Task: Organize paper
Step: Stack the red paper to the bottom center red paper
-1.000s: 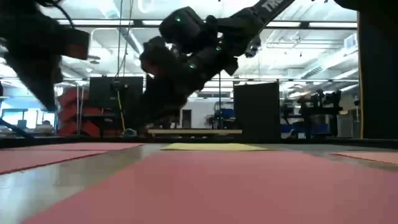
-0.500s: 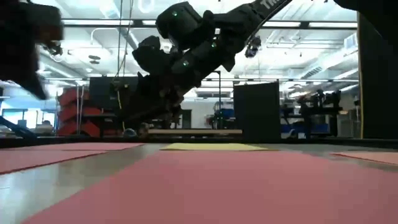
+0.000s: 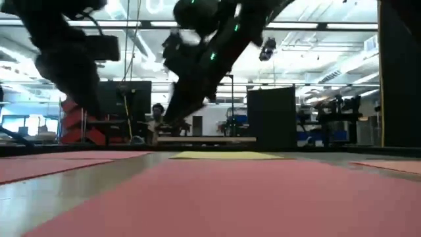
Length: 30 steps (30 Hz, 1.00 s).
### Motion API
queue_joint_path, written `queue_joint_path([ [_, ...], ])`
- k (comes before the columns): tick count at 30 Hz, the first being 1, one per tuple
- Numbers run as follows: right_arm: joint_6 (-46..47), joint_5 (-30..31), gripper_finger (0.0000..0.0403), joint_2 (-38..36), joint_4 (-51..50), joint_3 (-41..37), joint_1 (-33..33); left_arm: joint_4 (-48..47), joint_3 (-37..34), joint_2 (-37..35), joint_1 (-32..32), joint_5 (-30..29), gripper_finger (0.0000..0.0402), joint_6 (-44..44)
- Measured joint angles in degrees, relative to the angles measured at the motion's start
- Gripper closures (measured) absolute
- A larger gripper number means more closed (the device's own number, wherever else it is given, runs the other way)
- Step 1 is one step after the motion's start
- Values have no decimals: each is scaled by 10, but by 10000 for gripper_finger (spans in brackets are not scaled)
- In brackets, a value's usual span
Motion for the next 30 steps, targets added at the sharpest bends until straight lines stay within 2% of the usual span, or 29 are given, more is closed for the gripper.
queue_joint_path([
  [4, -8, 1, 284, -32, -10, -1, 0, 31, 1, 53, 47, 30, 221, 47],
  [8, -19, 1, 284, -47, -36, -2, 4, 41, 1, 95, 79, 42, 199, 61],
  [12, -20, 0, 284, -49, -53, -2, 3, 80, 2, 124, 94, 55, 197, 85],
  [17, -16, -54, 285, -49, -50, -2, 3, 105, 4, 155, 110, 80, 198, 113],
  [20, -19, -58, 285, -49, -49, -2, 4, 104, 6, 169, 121, 94, 198, 114],
  [30, -20, -84, 285, -49, -20, -34, 0, 101, 5, 172, 154, 164, 199, 117],
])
